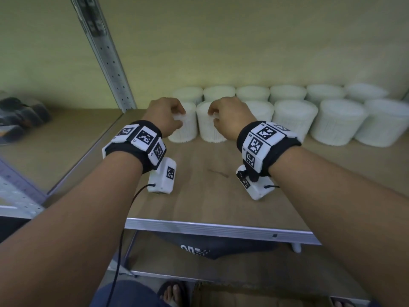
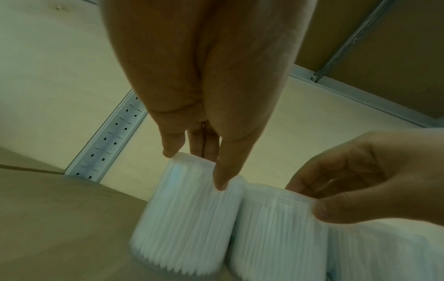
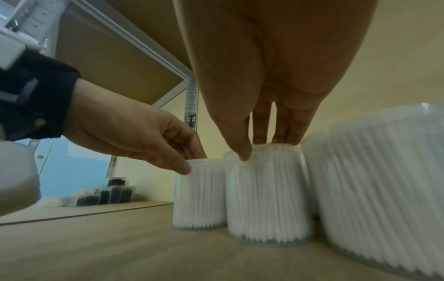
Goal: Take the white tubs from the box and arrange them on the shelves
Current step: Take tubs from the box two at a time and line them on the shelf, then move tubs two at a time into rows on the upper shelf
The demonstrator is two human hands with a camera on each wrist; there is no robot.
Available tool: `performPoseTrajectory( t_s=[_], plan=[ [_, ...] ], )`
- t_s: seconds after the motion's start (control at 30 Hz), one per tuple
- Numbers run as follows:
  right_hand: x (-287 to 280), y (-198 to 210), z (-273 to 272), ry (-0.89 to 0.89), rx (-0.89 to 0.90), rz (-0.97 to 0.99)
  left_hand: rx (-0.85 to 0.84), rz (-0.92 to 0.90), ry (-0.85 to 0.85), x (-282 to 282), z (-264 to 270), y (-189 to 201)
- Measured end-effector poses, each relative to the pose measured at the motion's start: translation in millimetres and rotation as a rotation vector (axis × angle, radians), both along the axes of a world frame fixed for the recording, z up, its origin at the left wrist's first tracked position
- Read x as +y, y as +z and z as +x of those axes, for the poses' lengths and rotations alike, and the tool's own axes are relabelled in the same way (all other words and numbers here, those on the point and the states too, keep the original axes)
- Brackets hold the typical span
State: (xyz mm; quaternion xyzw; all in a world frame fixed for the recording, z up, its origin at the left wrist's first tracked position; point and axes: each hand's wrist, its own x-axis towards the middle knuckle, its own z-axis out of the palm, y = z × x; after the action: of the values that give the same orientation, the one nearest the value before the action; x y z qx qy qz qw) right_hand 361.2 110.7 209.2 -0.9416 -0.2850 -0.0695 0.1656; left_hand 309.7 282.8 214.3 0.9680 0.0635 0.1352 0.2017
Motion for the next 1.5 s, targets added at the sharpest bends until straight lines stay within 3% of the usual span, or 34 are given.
performPoseTrajectory(
  t_s=[0.13, 0.4, 0.57, 0.73, 0.77, 1.03, 1.23, 1.5],
  plan=[
    [-8.2, 5.0, -3.9, 0.035, 0.096, 0.073, 0.109, 0.114, -0.027, -5.5, 1.7, 10.9],
    [-72.5, 36.0, 1.0, -0.100, 0.098, 0.183, 0.090, 0.038, -0.112, -42.7, 13.1, 40.8],
    [-141.3, 51.5, 13.1, -0.251, 0.101, 0.118, 0.084, 0.031, -0.222, -98.2, 28.6, 55.2],
    [-189.4, 55.1, 17.0, -0.331, 0.136, 0.078, 0.101, 0.031, -0.284, -149.2, 42.3, 45.4],
    [-245.6, 74.6, 22.1, -0.451, 0.115, 0.059, 0.080, 0.026, -0.359, -208.0, 65.1, 58.9],
    [-309.1, 60.6, 39.7, -0.553, 0.210, -0.005, 0.161, -0.006, -0.425, -282.8, 97.6, 44.0],
    [-322.7, 48.9, 59.6, -0.538, 0.278, -0.035, 0.206, 0.041, -0.442, -319.4, 120.3, 22.7],
    [-322.1, 33.4, 69.4, -0.498, 0.304, -0.171, 0.204, 0.112, -0.448, -320.5, 126.6, 8.7]
  ],
)
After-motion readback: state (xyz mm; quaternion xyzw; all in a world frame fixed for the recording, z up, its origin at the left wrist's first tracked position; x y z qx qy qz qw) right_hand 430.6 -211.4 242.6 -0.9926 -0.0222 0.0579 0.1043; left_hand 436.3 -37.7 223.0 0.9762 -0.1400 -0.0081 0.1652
